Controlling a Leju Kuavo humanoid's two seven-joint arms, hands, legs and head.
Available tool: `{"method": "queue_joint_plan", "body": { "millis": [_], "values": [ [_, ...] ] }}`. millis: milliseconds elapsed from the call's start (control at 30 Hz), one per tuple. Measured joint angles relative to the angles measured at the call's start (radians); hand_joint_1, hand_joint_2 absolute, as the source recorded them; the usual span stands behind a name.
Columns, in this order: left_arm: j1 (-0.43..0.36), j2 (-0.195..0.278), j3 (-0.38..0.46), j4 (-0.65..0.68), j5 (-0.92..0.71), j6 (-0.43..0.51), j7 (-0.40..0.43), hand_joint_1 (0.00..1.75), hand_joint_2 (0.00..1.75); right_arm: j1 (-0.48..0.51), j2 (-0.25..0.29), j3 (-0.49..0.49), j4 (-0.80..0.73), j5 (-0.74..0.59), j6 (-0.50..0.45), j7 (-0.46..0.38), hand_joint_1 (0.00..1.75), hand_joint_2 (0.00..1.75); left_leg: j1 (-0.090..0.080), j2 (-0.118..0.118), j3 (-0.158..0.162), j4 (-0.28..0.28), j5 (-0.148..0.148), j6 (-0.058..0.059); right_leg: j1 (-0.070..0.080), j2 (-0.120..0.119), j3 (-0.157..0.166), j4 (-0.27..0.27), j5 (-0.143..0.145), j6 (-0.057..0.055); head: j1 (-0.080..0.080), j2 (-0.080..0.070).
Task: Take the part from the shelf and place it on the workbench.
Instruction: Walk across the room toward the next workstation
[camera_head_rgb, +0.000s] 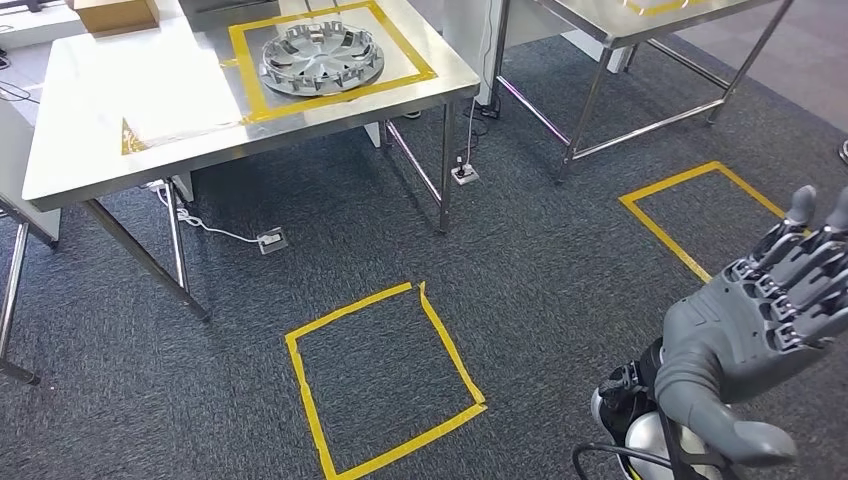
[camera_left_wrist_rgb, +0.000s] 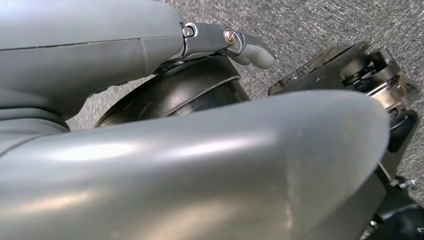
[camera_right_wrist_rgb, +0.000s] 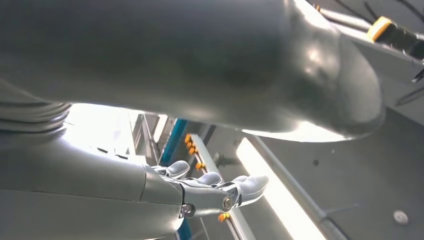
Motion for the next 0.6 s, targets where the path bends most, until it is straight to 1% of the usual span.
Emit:
{"method": "queue_joint_plan", "body": {
  "millis": [33,100,133,167,200,233,267,300,333,367,400,433,467,500,533,567,600],
  "values": [
    [-0.001,0.0,0.0,0.0,-0.002,0.0,0.001,0.0,0.0,-0.001,0.0,0.0,0.0,0.0,0.0,0.0,0.0,0.0,-0.001,0.008,0.002,0.0,-0.001,-0.006,0.002,-0.001,0.002,-0.01,0.0,-0.009,0.0,0.0],
    [-0.002,0.001,0.0,0.0,-0.007,0.0,0.003,0.0,0.0,-0.001,-0.001,0.001,0.0,0.001,0.0,0.0,0.0,0.0,-0.001,0.023,0.005,-0.003,0.0,-0.017,0.001,0.02,-0.001,-0.015,0.01,-0.024,-0.001,0.0],
    [-0.003,0.001,0.0,0.0,-0.008,0.0,0.003,0.0,0.0,-0.001,-0.001,0.001,0.0,0.002,0.0,0.0,0.0,0.0,0.001,0.014,0.005,0.002,-0.005,-0.024,-0.001,0.03,-0.003,-0.019,0.015,-0.03,-0.002,0.0],
    [-0.003,0.002,0.0,0.0,-0.009,0.0,0.003,0.0,0.0,-0.002,-0.001,0.001,0.0,0.003,0.0,0.0,0.0,0.0,0.003,-0.008,-0.002,0.021,-0.022,-0.031,-0.005,0.04,-0.004,-0.022,0.021,-0.036,-0.003,0.0],
    [-0.003,0.002,0.0,0.0,-0.009,0.0,0.003,0.0,0.0,-0.002,-0.001,0.001,0.0,0.003,0.0,0.0,0.0,0.0,0.005,-0.037,-0.017,0.059,-0.05,-0.037,-0.008,0.049,-0.007,-0.025,0.027,-0.04,-0.006,0.0],
    [-0.002,0.002,0.0,0.0,-0.009,-0.001,0.003,0.0,0.0,-0.002,-0.001,0.002,0.0,0.004,0.0,0.0,0.0,0.0,0.009,-0.067,-0.038,0.115,-0.087,-0.042,-0.009,0.059,-0.011,-0.025,0.03,-0.042,-0.009,0.0],
    [-0.002,0.003,0.0,0.0,-0.009,-0.001,0.003,0.0,0.0,-0.002,-0.001,0.002,0.0,0.004,0.0,0.0,0.0,0.0,0.011,-0.084,-0.063,0.179,-0.122,-0.045,-0.01,0.07,-0.016,-0.025,0.034,-0.044,-0.01,0.0],
    [-0.002,0.003,0.0,0.001,-0.008,-0.001,0.004,0.0,0.0,-0.001,-0.001,0.002,0.001,0.004,0.0,0.0,0.0,0.0,0.013,-0.091,-0.082,0.231,-0.144,-0.047,-0.01,0.083,-0.02,-0.025,0.037,-0.043,-0.011,0.0],
    [-0.002,0.003,0.0,0.001,-0.007,-0.001,0.004,0.0,0.0,-0.001,-0.001,0.002,0.001,0.004,0.001,0.0,0.0,0.0,0.014,-0.094,-0.088,0.254,-0.149,-0.047,-0.01,0.096,-0.024,-0.025,0.041,-0.041,-0.011,0.0],
    [-0.001,0.004,0.0,0.001,-0.006,-0.001,0.004,0.0,0.0,0.0,-0.001,0.002,0.001,0.004,0.001,0.0,0.0,0.0,0.015,-0.097,-0.076,0.24,-0.134,-0.047,-0.011,0.11,-0.027,-0.025,0.044,-0.038,-0.011,0.0],
    [-0.001,0.004,0.0,0.001,-0.004,-0.002,0.004,0.0,0.0,0.0,-0.001,0.002,0.001,0.005,0.001,0.0,0.0,0.0,0.016,-0.105,-0.046,0.188,-0.104,-0.046,-0.012,0.124,-0.028,-0.024,0.047,-0.034,-0.011,0.0],
    [0.0,0.004,0.0,0.001,-0.002,-0.002,0.004,0.0,0.0,0.0,-0.001,0.002,0.001,0.005,0.001,0.0,0.0,0.0,0.019,-0.127,-0.008,0.118,-0.075,-0.045,-0.014,0.137,-0.03,-0.024,0.05,-0.03,-0.011,0.0],
    [0.001,0.004,0.0,0.0,0.001,-0.002,0.003,0.0,0.0,0.0,-0.001,0.002,0.001,0.007,0.0,0.0,0.0,0.0,0.021,-0.153,0.025,0.052,-0.053,-0.044,-0.015,0.15,-0.032,-0.023,0.052,-0.024,-0.012,0.0],
    [0.001,0.004,0.0,0.0,0.003,-0.003,0.002,0.0,0.0,0.001,-0.001,0.002,0.001,0.008,0.0,0.0,0.0,0.0,0.021,-0.173,0.048,0.007,-0.042,-0.042,-0.016,0.16,-0.035,-0.023,0.056,-0.017,-0.012,0.0],
    [0.002,0.004,0.0,0.0,0.005,-0.003,0.001,0.0,0.0,0.002,-0.001,0.003,0.001,0.01,0.0,0.0,0.0,0.0,0.02,-0.185,0.057,-0.014,-0.041,-0.038,-0.016,0.171,-0.038,-0.024,0.059,-0.01,-0.012,0.0],
    [0.002,0.004,0.0,0.0,0.005,-0.003,0.0,0.0,0.0,0.004,-0.001,0.003,0.001,0.013,0.0,0.0,0.0,0.0,0.017,-0.179,0.057,-0.016,-0.041,-0.033,-0.017,0.182,-0.04,-0.027,0.064,-0.002,-0.011,0.0],
    [0.003,0.003,0.0,0.0,0.006,-0.003,-0.002,0.0,0.0,0.008,-0.002,0.004,0.0,0.015,-0.001,0.0,0.0,0.0,0.016,-0.166,0.058,-0.018,-0.037,-0.025,-0.019,0.193,-0.043,-0.031,0.069,0.006,-0.011,0.0]
  ]
}}
